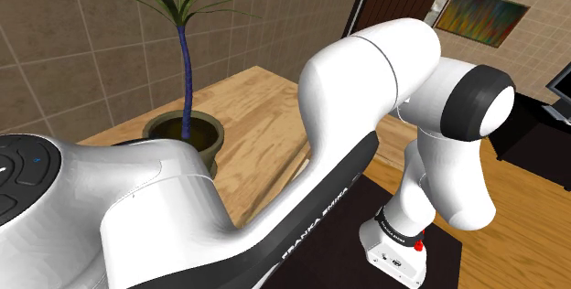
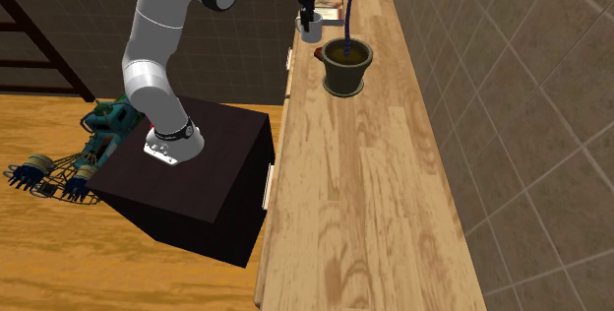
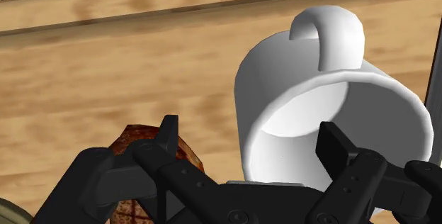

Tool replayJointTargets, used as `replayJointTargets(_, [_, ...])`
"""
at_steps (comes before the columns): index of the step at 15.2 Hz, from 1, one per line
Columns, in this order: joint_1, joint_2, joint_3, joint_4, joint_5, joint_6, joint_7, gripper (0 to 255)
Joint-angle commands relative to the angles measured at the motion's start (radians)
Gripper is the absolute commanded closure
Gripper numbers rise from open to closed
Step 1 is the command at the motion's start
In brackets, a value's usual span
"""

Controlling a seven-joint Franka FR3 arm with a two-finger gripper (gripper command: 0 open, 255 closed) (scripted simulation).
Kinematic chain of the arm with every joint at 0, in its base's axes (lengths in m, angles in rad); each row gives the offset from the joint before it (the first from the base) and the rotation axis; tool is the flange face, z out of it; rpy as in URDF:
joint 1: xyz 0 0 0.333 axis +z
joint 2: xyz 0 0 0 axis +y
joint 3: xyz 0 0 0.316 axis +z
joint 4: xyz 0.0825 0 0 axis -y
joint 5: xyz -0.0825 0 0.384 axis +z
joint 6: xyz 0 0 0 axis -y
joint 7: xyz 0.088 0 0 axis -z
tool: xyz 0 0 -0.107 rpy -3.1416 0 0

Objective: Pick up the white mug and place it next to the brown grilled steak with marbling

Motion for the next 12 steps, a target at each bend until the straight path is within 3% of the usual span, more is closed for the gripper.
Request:
replayJointTargets(1, [0.0, 0.0, 0.0, 0.0, 0.0, 0.0, 0.0, 0])
replayJointTargets(5, [0.001, -0.046, 0.018, 0.056, 0.028, -0.097, -0.018, 0])
replayJointTargets(12, [0.001, -0.046, 0.018, 0.056, 0.028, -0.097, -0.018, 0])
